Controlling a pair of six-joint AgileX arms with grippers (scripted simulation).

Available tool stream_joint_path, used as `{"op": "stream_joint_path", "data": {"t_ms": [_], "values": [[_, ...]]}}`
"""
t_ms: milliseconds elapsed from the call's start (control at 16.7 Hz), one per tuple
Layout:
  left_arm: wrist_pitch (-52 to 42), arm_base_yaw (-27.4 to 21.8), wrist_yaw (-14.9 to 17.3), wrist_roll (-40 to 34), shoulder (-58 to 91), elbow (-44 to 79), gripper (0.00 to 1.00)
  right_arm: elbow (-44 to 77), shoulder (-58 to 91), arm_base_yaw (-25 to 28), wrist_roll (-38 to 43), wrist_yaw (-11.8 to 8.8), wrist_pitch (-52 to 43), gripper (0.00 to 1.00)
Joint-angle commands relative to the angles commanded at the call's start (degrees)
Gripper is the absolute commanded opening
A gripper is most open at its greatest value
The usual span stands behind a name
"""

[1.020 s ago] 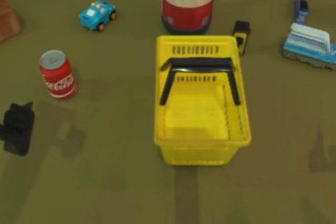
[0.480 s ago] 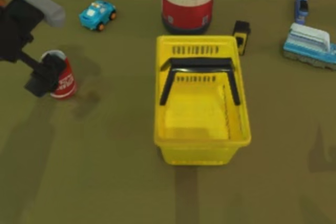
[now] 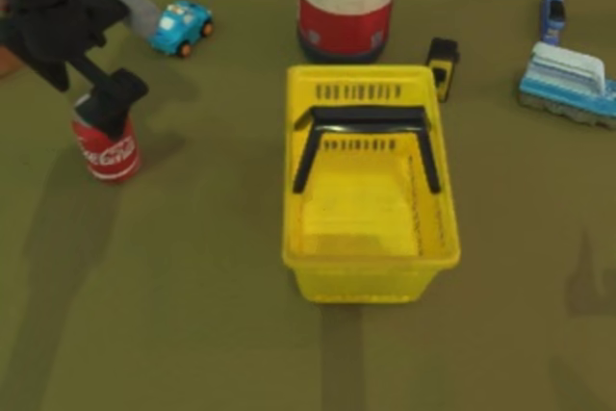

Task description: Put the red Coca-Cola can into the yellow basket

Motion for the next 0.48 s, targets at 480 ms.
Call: {"op": "stream_joint_path", "data": {"t_ms": [480], "values": [[-1.14, 0.07, -0.77, 1.03, 4.05, 4.4, 1.0, 0.0, 0.0, 0.0, 0.0, 0.0, 0.0, 1.0]]}}
